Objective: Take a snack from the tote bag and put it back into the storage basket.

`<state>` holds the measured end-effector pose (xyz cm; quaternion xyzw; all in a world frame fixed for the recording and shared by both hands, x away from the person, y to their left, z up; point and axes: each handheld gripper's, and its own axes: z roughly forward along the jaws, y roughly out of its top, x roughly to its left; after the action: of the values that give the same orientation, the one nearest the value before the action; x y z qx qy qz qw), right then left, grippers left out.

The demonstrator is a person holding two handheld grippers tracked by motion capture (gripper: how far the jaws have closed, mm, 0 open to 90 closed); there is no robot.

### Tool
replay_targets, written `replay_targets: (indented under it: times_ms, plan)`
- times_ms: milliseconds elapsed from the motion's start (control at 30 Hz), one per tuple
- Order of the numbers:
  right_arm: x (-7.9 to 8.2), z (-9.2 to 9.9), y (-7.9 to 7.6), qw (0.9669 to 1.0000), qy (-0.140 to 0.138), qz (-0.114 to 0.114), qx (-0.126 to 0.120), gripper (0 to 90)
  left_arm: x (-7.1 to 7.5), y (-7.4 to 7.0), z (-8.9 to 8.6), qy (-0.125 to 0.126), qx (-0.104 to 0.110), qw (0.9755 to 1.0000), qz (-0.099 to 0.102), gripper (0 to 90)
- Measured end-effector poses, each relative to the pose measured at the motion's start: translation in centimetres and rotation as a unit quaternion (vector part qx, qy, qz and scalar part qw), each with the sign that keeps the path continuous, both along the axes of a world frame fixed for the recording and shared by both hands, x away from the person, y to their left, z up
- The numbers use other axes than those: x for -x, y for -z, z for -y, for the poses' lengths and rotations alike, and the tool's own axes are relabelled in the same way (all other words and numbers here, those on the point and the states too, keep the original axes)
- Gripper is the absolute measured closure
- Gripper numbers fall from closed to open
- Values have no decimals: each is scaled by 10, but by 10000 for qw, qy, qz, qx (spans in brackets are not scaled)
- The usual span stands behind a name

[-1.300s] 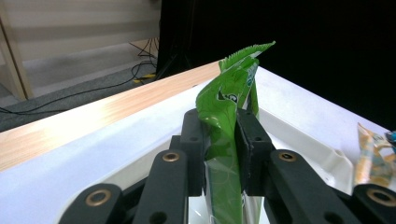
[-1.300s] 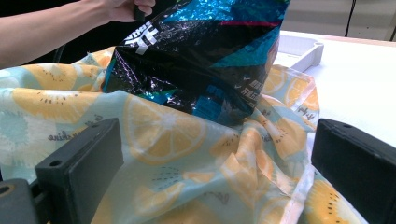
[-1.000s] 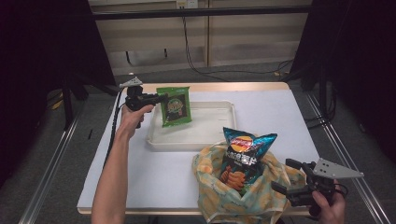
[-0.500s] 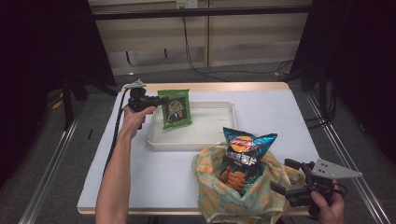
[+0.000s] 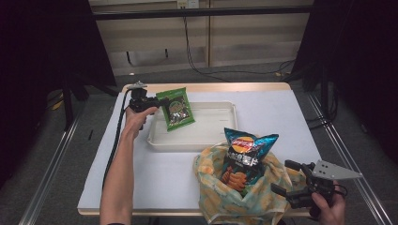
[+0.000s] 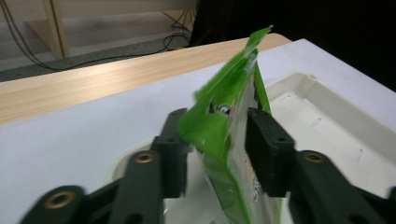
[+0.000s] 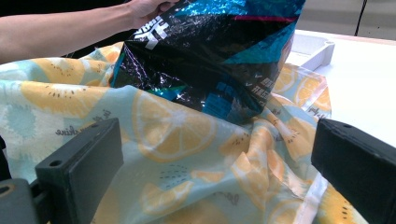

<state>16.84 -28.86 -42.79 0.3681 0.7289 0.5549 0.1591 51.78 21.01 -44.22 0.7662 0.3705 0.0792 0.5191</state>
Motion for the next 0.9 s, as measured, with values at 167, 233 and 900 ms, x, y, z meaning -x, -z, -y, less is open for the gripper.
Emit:
replay_targets:
  times_ms: [167, 233, 900]
  plan:
    - [1, -1, 0, 10000, -33, 2, -8, 18, 0, 0, -1, -211, 8, 9998, -67, 448]
    - [1, -1, 0, 10000, -49, -7, -16, 18, 1, -1, -1, -295, -3, 9996, -15, 399]
    - [1, 1, 0, 10000, -26, -23, -46, 17, 16, -22, -22, -617, 128, 9980, 110, 216]
